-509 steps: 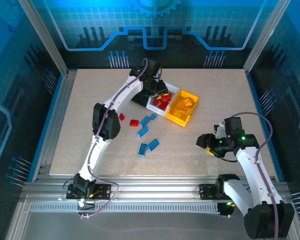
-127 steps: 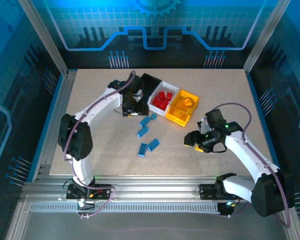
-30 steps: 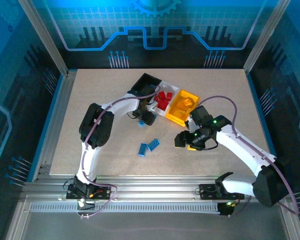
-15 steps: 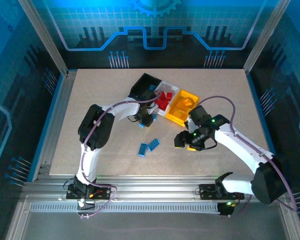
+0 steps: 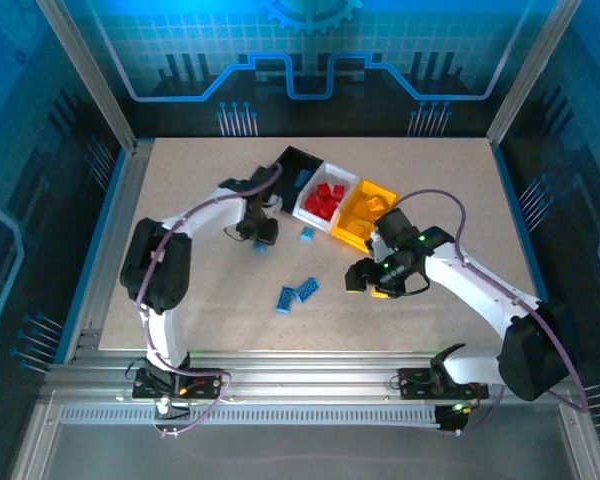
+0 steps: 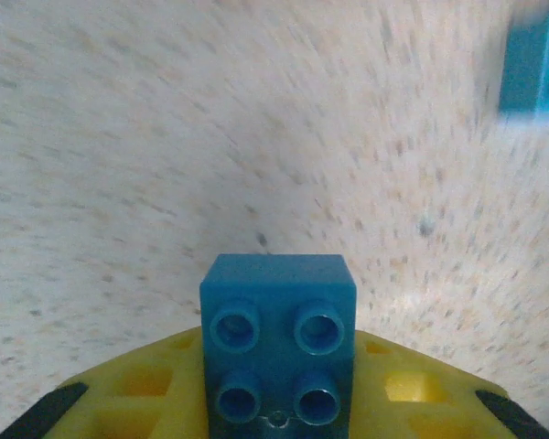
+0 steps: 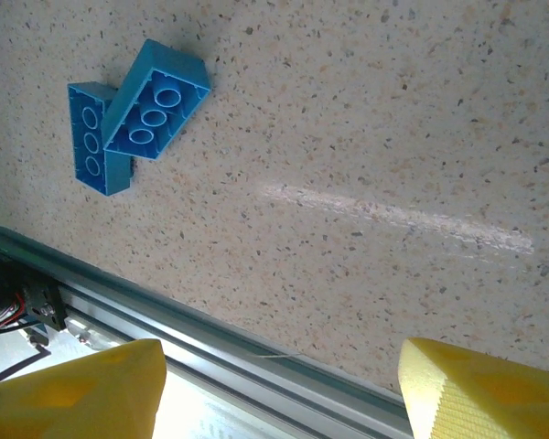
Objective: Sort the legos into containers by color
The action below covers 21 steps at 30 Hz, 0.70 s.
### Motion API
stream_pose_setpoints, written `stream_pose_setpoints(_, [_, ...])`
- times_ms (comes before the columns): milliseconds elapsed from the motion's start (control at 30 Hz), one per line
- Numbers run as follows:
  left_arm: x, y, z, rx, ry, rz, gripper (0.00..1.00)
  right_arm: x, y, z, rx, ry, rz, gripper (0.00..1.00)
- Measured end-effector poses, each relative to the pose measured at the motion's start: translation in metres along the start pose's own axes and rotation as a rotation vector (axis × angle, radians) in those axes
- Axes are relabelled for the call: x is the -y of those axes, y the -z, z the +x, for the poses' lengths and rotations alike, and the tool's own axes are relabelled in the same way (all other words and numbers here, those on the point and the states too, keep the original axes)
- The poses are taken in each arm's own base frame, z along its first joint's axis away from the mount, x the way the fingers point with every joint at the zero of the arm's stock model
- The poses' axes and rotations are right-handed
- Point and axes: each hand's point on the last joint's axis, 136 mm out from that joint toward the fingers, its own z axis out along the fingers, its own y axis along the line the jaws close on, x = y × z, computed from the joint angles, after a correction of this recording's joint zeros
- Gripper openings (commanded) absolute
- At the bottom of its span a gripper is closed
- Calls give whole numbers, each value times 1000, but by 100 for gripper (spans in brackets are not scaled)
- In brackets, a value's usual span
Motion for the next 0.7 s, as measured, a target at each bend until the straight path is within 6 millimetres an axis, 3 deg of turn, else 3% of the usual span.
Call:
stream_pose_setpoints(133, [-15,39,-61,141,180,86,32,-1,-1,-2,5,5,-4,69])
stream_pose_setpoints(233, [-14,65,-116,252,231,134,32,-1,0,-2,6,6,-4,69])
stream_pose_setpoints(367, [-1,71,-171,331,238,188,33,-3,1,-4,13,5,-5,69])
stream_pose_setpoints(533, [6,44,-195,313,249,212,33,-7,10,-7,35,14,-6,69])
stream_pose_setpoints(700, [9,14,-190,247,265,219,35,-8,24,-5,82,14,-8,69])
